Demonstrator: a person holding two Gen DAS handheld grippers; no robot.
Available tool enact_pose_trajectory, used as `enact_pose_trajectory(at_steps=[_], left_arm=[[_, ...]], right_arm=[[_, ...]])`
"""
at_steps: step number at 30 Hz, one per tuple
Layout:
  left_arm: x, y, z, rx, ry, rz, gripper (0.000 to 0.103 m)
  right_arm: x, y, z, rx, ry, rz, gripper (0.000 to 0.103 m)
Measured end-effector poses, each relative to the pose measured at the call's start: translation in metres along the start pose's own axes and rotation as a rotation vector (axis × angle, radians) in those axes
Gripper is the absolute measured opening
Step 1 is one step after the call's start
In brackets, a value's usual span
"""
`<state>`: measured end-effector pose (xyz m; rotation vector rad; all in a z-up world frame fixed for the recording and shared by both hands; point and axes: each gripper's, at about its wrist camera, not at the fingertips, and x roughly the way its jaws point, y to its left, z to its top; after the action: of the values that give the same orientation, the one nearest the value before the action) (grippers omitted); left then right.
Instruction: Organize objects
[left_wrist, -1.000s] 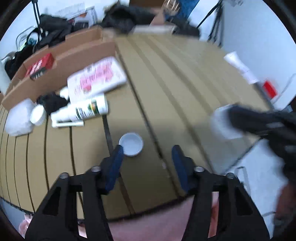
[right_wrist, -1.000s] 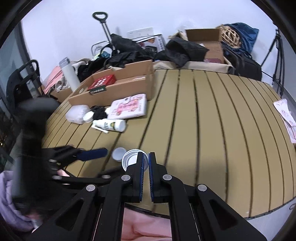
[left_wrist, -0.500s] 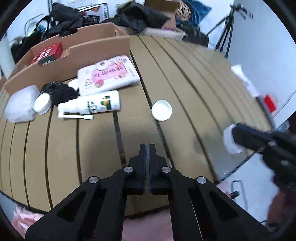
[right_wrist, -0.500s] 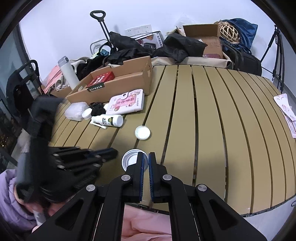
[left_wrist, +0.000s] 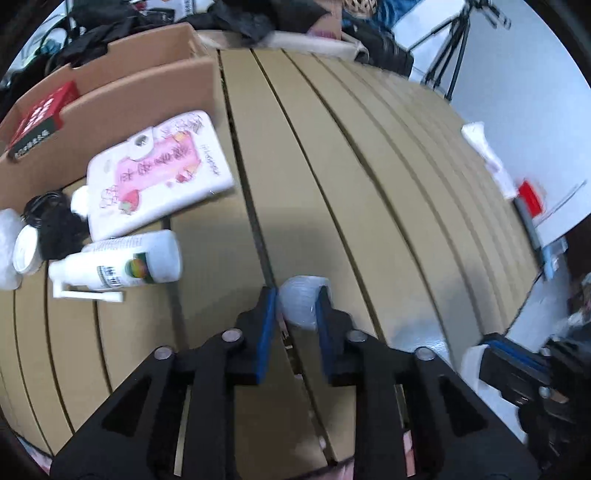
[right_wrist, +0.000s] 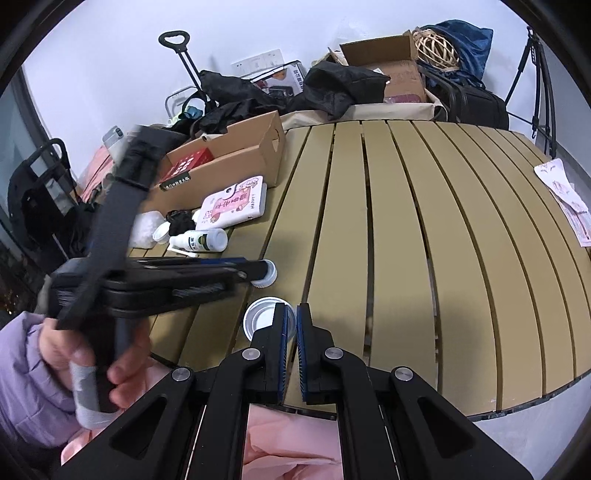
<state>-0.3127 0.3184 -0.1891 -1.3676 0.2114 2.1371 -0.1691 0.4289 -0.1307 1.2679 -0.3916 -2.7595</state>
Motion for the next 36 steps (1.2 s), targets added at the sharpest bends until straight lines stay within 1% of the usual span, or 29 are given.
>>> enact_pose_trajectory(at_steps=[1, 3, 5, 7, 8, 11, 15, 17, 19, 20, 21, 23, 24, 25, 27, 29, 30, 31, 33, 34, 36], left_arm=[[0.001, -0.006, -0.001, 0.027, 0.015, -0.008, 0.005], [0.002, -0.015, -0.005, 0.052, 0.026, -0.02, 0.005], [-0.001, -0.025, -0.011, 0.093, 0.015, 0.014, 0.005], [-0.005, -0.027, -0.015, 0.085, 0.021, 0.015, 0.005], [-0.013, -0.023, -0.017, 0.07, 0.011, 0.001, 0.005], [-0.052, -0.007, -0.027, 0.025, -0.049, -0.049, 0.005], [-0.116, 0.029, -0.029, -0.038, -0.139, -0.05, 0.005], [-0.15, 0.053, -0.022, -0.064, -0.193, -0.04, 0.005], [-0.181, 0.078, -0.006, -0.083, -0.249, -0.026, 0.005], [-0.193, 0.09, 0.007, -0.09, -0.269, -0.019, 0.005], [-0.203, 0.101, 0.021, -0.101, -0.287, 0.001, 0.005], [-0.215, 0.123, 0.049, -0.12, -0.3, 0.034, 0.005], [-0.215, 0.134, 0.068, -0.135, -0.297, 0.049, 0.005], [-0.21, 0.145, 0.085, -0.154, -0.283, 0.06, 0.005], [-0.189, 0.163, 0.116, -0.19, -0.24, 0.077, 0.005], [-0.157, 0.183, 0.148, -0.21, -0.197, 0.107, 0.005], [-0.144, 0.19, 0.158, -0.22, -0.177, 0.11, 0.005], [-0.124, 0.199, 0.172, -0.225, -0.149, 0.112, 0.005], [-0.083, 0.219, 0.194, -0.255, -0.104, 0.122, 0.005], [-0.064, 0.227, 0.202, -0.256, -0.083, 0.127, 0.005], [-0.027, 0.241, 0.213, -0.253, -0.057, 0.159, 0.005]], right_arm=[[0.001, -0.002, -0.001, 0.004, 0.002, 0.0, 0.006], [0.003, -0.004, -0.002, 0.012, 0.004, 0.002, 0.006], [0.006, -0.006, -0.004, 0.02, 0.014, 0.005, 0.006], [0.008, -0.006, -0.005, 0.022, 0.02, 0.006, 0.006], [0.007, -0.005, -0.005, 0.02, 0.018, 0.008, 0.006], [-0.002, 0.0, -0.003, 0.003, 0.002, 0.008, 0.006], [-0.016, 0.008, 0.005, -0.025, -0.026, 0.014, 0.006], [-0.024, 0.019, 0.019, -0.052, -0.053, 0.033, 0.006], [-0.033, 0.035, 0.043, -0.11, -0.092, 0.055, 0.006], [-0.036, 0.045, 0.062, -0.146, -0.113, 0.072, 0.006], [-0.037, 0.05, 0.074, -0.164, -0.12, 0.084, 0.006], [-0.033, 0.069, 0.113, -0.213, -0.143, 0.123, 0.006], [-0.025, 0.081, 0.141, -0.236, -0.149, 0.153, 0.006], [-0.018, 0.088, 0.155, -0.247, -0.149, 0.167, 0.006], [0.008, 0.106, 0.195, -0.265, -0.144, 0.183, 0.006], [0.052, 0.123, 0.237, -0.274, -0.104, 0.188, 0.006], [0.071, 0.127, 0.248, -0.271, -0.079, 0.188, 0.006], [0.102, 0.132, 0.264, -0.264, -0.035, 0.187, 0.006], [0.157, 0.135, 0.286, -0.241, 0.033, 0.155, 0.006], [0.189, 0.135, 0.296, -0.226, 0.073, 0.124, 0.006], [0.239, 0.128, 0.308, -0.176, 0.128, 0.061, 0.006]])
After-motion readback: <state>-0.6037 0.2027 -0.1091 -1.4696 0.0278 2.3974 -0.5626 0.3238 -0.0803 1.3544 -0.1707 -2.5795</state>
